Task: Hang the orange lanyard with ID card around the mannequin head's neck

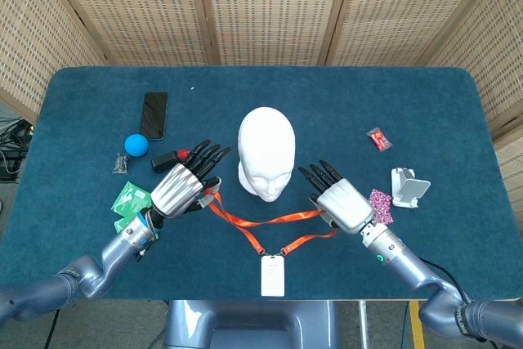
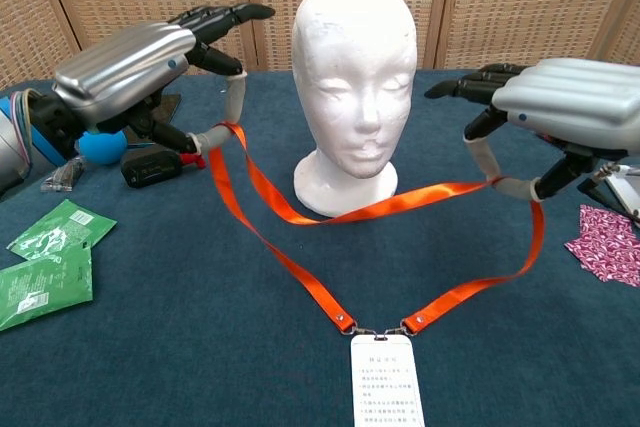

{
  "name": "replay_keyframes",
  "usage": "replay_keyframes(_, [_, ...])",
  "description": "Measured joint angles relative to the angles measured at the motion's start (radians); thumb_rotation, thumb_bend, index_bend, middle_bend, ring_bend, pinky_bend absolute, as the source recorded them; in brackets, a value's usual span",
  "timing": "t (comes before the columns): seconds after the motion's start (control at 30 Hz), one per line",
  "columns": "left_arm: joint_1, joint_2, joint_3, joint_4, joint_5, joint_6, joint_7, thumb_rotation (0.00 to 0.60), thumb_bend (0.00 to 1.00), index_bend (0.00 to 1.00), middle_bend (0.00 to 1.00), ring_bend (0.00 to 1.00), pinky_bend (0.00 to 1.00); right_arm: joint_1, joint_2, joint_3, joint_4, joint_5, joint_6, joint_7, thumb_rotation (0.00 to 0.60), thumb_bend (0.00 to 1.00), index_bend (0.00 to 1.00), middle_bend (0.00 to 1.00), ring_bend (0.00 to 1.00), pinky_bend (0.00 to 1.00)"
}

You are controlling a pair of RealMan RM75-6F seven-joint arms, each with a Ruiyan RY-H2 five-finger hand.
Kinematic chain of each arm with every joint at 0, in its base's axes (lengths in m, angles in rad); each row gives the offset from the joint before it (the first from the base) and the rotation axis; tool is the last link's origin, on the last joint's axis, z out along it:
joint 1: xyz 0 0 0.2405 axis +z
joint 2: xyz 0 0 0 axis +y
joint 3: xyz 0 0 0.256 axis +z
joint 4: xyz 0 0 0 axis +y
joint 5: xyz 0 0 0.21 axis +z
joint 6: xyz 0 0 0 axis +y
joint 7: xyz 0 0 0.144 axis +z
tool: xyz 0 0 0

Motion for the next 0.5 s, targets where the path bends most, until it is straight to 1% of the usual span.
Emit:
replay_keyframes(0.07, [0.000,0.018,-0.011,-0.035,-0.005,0.004,-0.001,0.600,0.40,0.69,0.00,0.00,0.00,-0.005,0.011,0.005,-0.019,-0.009,0.018,0.022,0.600,0.73,0.71,0.05,0.00,0.00])
replay_keyframes(0.27, [0.004,0.081,-0.055,-0.182,-0.053,-0.006,0.005,0.600,0.40,0.70,0.00,0.00,0.00,-0.018,0.063,0.043,-0.140,0.007,0.046,0.129,0.600,0.73,0.72,0.05,0.00,0.00])
replay_keyframes(0.37, [0.005,0.116,-0.087,-0.250,-0.094,-0.022,0.018,0.600,0.39,0.70,0.00,0.00,0.00,-0.022,0.098,0.076,-0.211,0.048,0.046,0.198,0.600,0.73,0.72,0.06,0.00,0.00])
replay_keyframes(0.5, [0.004,0.158,-0.126,-0.322,-0.148,-0.057,0.044,0.600,0.40,0.70,0.00,0.00,0.00,-0.021,0.141,0.126,-0.274,0.107,0.040,0.260,0.600,0.73,0.72,0.06,0.00,0.00])
